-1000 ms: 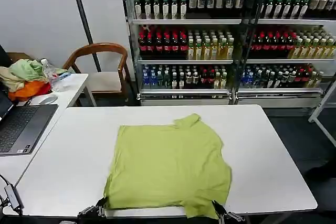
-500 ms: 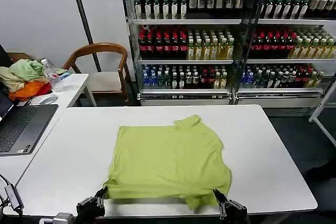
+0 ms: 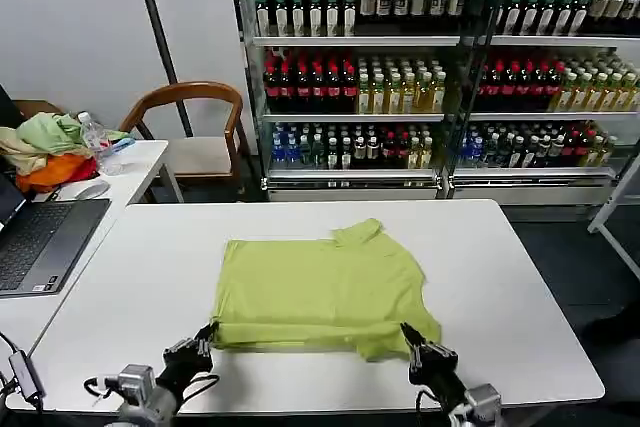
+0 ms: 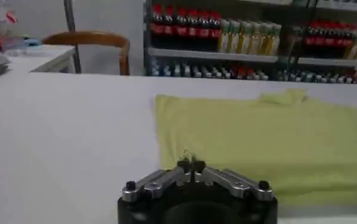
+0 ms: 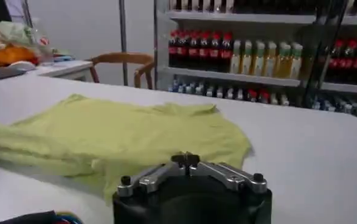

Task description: Fold and organize the clothes.

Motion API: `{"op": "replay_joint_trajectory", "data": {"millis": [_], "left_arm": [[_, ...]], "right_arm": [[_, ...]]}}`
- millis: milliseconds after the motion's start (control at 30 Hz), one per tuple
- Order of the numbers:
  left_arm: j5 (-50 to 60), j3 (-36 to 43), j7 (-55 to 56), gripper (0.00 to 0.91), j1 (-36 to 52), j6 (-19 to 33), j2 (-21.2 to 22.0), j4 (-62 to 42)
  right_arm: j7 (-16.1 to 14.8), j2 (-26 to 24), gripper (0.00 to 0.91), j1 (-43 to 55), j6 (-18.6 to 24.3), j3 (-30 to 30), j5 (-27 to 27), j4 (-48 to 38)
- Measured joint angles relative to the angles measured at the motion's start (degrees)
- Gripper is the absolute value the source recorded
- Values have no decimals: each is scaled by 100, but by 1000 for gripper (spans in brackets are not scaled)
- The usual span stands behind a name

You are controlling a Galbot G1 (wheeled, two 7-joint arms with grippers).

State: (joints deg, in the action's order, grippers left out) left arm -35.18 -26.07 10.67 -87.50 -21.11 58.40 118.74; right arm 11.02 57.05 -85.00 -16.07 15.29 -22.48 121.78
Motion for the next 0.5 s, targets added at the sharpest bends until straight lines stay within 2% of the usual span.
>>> {"op": "replay_joint_trajectory", "data": {"millis": [500], "left_arm": [[-106, 426, -240, 40, 983, 168, -87, -929]], "right_arm": [[-24, 157, 0, 849, -73, -242, 23, -771]]}}
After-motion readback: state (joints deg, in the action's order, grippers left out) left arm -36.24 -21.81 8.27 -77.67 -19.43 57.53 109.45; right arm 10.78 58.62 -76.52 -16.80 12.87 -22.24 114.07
